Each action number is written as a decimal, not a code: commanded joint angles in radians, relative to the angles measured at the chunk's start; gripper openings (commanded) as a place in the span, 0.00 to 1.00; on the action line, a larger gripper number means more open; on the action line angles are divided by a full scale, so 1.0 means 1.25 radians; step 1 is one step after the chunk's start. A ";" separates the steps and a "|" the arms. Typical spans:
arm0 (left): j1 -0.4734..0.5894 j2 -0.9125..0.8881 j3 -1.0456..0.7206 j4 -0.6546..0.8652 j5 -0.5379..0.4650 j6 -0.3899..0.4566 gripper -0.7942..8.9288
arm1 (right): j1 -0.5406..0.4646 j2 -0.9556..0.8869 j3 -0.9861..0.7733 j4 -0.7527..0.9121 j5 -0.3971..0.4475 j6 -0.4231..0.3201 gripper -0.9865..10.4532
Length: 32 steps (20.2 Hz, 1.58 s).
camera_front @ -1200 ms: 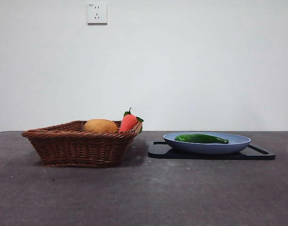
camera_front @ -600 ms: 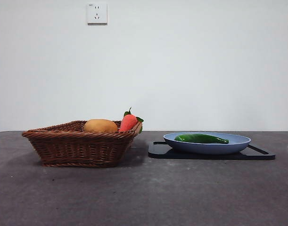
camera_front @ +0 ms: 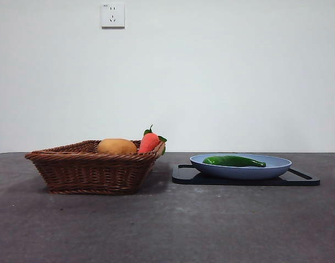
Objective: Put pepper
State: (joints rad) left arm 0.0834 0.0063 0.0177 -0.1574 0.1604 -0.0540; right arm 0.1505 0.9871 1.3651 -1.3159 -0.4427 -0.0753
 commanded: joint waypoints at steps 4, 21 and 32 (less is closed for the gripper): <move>0.003 -0.002 -0.009 0.011 0.001 -0.005 0.09 | 0.001 0.006 0.015 0.005 0.000 -0.003 0.10; 0.003 -0.002 -0.009 0.011 0.001 -0.005 0.09 | -0.029 -0.183 -0.125 0.385 0.003 -0.011 0.10; 0.003 -0.002 -0.009 0.011 0.001 -0.005 0.09 | -0.058 -0.581 -0.743 0.894 0.159 0.035 0.10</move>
State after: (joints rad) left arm 0.0834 0.0063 0.0177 -0.1532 0.1604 -0.0540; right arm 0.0772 0.2760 0.4633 -0.2256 -0.2508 -0.0463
